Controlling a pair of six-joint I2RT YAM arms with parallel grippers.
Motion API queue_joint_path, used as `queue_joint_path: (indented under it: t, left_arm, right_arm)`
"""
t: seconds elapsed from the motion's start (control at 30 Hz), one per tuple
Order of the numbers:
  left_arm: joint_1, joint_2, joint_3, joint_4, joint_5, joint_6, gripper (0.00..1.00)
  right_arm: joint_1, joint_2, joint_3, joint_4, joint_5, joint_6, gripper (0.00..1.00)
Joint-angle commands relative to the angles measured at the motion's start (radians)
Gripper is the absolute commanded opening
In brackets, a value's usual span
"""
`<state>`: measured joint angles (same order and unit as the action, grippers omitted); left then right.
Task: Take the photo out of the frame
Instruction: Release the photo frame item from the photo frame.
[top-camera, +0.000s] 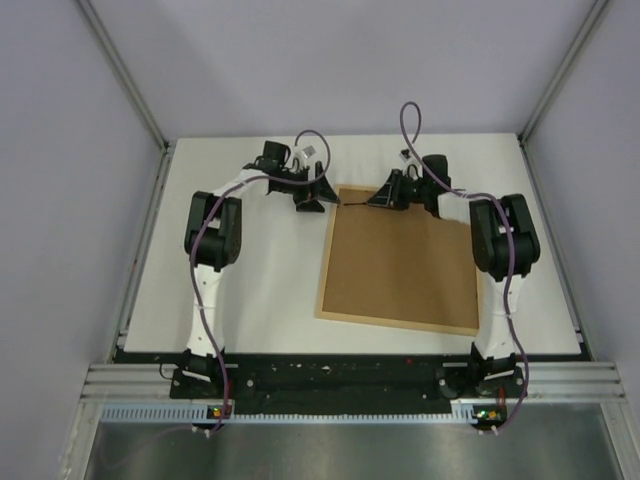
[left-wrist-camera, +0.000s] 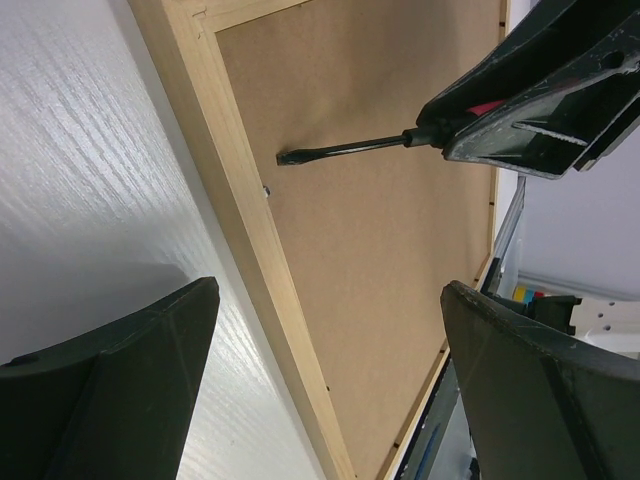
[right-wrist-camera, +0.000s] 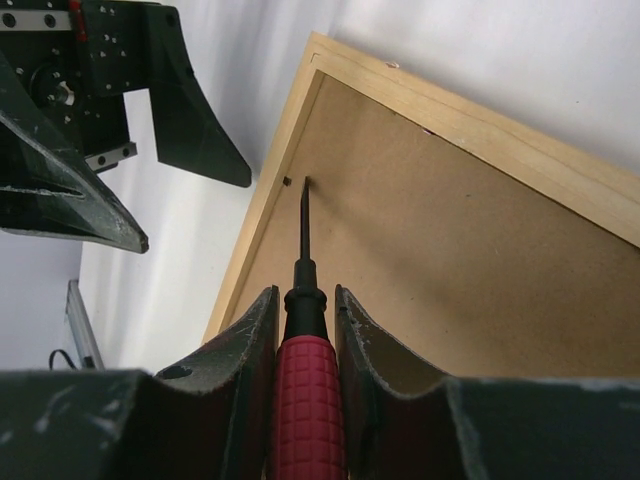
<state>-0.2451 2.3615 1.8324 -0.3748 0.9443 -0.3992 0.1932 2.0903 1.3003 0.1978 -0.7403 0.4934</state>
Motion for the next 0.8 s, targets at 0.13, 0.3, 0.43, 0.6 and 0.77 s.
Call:
queue_joint_path:
  t: [0.13, 0.3, 0.43, 0.6, 0.77]
  left_arm:
    - [-0.025, 0.019, 0.001, 0.069, 0.037, -0.046, 0.99]
    - [-0.025, 0.025, -0.002, 0.082, 0.04, -0.062, 0.98]
    - [-0.025, 0.025, -0.007, 0.091, 0.045, -0.072, 0.98]
    - [-0.028, 0.022, -0.013, 0.099, 0.048, -0.078, 0.98]
    - [-0.034, 0.018, -0.018, 0.103, 0.05, -0.081, 0.98]
  right_arm:
    - [-0.003, 0.056, 0.004, 0.091, -0.083, 0.04, 0.0]
    - [0.0, 0.053, -0.006, 0.107, -0.106, 0.043, 0.0]
    - [0.002, 0.039, -0.028, 0.149, -0.128, 0.059, 0.0]
    - [0.003, 0.04, -0.024, 0.146, -0.111, 0.053, 0.0]
    - [0.005, 0.051, -0.024, 0.169, -0.111, 0.068, 0.0]
